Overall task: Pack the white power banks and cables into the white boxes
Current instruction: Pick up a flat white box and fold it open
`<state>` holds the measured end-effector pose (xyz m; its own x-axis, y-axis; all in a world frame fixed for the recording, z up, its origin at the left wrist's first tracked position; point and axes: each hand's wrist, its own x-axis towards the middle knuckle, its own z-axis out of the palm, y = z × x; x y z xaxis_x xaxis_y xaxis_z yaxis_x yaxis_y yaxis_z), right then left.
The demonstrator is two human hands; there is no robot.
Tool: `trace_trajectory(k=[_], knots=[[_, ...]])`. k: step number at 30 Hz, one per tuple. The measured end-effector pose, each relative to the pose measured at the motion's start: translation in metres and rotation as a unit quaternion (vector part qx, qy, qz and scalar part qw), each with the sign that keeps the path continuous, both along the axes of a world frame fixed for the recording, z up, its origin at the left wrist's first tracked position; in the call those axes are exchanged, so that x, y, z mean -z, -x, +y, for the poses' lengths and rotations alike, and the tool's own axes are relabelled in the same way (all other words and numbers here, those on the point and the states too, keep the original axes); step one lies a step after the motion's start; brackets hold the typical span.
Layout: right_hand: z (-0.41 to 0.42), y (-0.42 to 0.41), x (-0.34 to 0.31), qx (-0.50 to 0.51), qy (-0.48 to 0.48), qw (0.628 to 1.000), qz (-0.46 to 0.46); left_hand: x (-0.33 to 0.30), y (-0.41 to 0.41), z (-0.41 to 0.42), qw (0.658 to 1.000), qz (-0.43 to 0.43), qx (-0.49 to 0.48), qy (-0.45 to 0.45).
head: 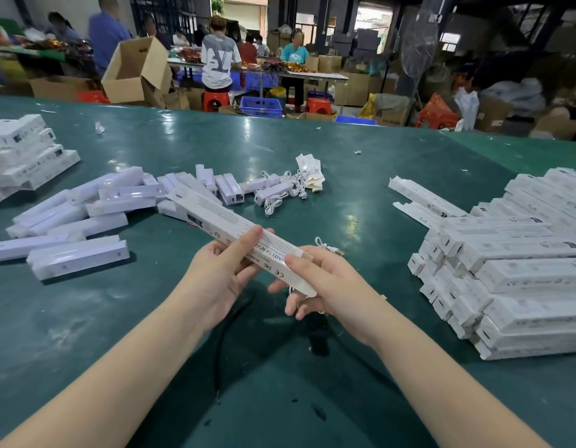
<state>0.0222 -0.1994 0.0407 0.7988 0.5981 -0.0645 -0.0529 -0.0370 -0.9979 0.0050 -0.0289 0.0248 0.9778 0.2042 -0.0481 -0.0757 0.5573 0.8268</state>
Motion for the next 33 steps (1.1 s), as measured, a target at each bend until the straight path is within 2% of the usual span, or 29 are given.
trace_trajectory(k=[3, 6, 7, 11, 20, 24, 33], knots=[[0.002, 0.002, 0.003, 0.042, -0.013, 0.998, -0.037, 0.001, -0.001, 0.001, 1.000, 0.007, 0.000, 0.028], [-0.002, 0.000, 0.004, 0.107, 0.015, 0.978, -0.181, 0.000, -0.001, 0.002, 0.996, 0.017, -0.004, 0.090], [-0.004, 0.000, 0.004, 0.112, 0.014, 0.972, -0.204, -0.001, -0.001, 0.003, 0.994, 0.021, -0.003, 0.107], [-0.009, -0.004, 0.002, 0.100, -0.031, 0.978, -0.183, -0.004, 0.002, 0.001, 0.991, 0.025, 0.004, 0.128], [-0.005, -0.001, 0.003, 0.116, 0.004, 0.969, -0.220, -0.003, 0.002, 0.001, 0.993, 0.010, 0.004, 0.121], [-0.005, 0.000, 0.003, 0.094, 0.022, 0.977, -0.192, -0.002, 0.001, 0.001, 0.994, 0.003, 0.009, 0.104], [-0.003, 0.001, 0.002, 0.045, -0.001, 0.990, -0.135, -0.002, 0.001, 0.001, 0.996, -0.018, -0.022, 0.089]])
